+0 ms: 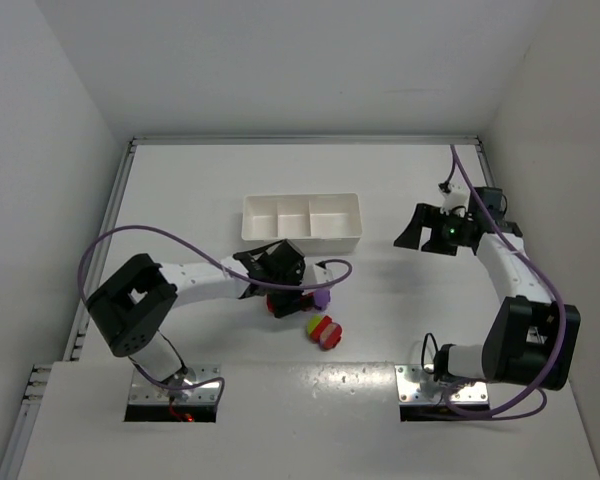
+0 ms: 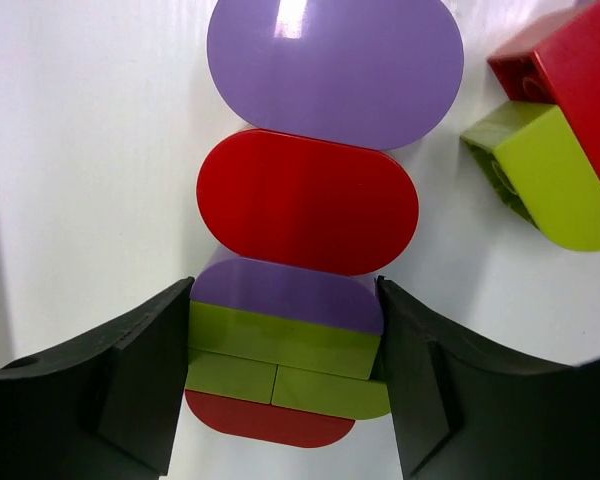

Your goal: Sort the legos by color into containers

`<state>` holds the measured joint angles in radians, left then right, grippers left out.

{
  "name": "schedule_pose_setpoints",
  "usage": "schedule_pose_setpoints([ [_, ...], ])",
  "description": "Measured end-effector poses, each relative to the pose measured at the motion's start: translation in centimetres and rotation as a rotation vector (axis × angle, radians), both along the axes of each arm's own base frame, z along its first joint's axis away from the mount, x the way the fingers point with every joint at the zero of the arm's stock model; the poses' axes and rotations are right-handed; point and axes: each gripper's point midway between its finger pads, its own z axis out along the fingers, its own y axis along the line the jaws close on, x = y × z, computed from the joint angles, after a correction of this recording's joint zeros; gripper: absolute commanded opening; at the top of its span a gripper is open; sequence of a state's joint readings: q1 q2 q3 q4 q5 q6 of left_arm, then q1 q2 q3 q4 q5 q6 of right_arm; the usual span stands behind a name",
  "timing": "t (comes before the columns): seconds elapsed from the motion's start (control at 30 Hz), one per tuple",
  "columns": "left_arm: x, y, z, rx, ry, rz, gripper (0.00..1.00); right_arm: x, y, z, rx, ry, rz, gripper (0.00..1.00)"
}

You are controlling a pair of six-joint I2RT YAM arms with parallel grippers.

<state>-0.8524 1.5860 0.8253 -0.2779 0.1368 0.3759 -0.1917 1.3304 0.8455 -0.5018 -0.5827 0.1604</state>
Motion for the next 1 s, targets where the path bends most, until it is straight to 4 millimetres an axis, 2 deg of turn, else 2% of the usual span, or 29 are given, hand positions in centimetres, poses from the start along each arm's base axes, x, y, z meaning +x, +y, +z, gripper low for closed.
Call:
schedule_pose_setpoints([
  [0.13,0.5,-0.3,1.1,-0.034,-0.005,0.061,0.42,-0.2,2.0,0.6,0.105,0.006,0.028,0.96],
  [0.33,2.5,-2.1,5.1,-0.143,-0.064,0.160,0.42,-1.8,6.5,-0.3,0.295,0.113,0.102,0.96],
  [0.5,3.3,-3.2,7.0,-0.195,-0.089,0.197,0.42,-2.2,9.4,-0.3,0.415,0.177,0.175,0.96],
  [0.83,3.3,-5.2,9.1,-0.244,-0.110,0.189,0.34,-2.2,12.9,1.3,0.552,0.208,0.313,0.94],
  [1.0,3.7,-5.9,10.2,-0.270,-0.123,0.188,0.31,-2.5,14.3,2.5,0.578,0.188,0.390,0.81],
])
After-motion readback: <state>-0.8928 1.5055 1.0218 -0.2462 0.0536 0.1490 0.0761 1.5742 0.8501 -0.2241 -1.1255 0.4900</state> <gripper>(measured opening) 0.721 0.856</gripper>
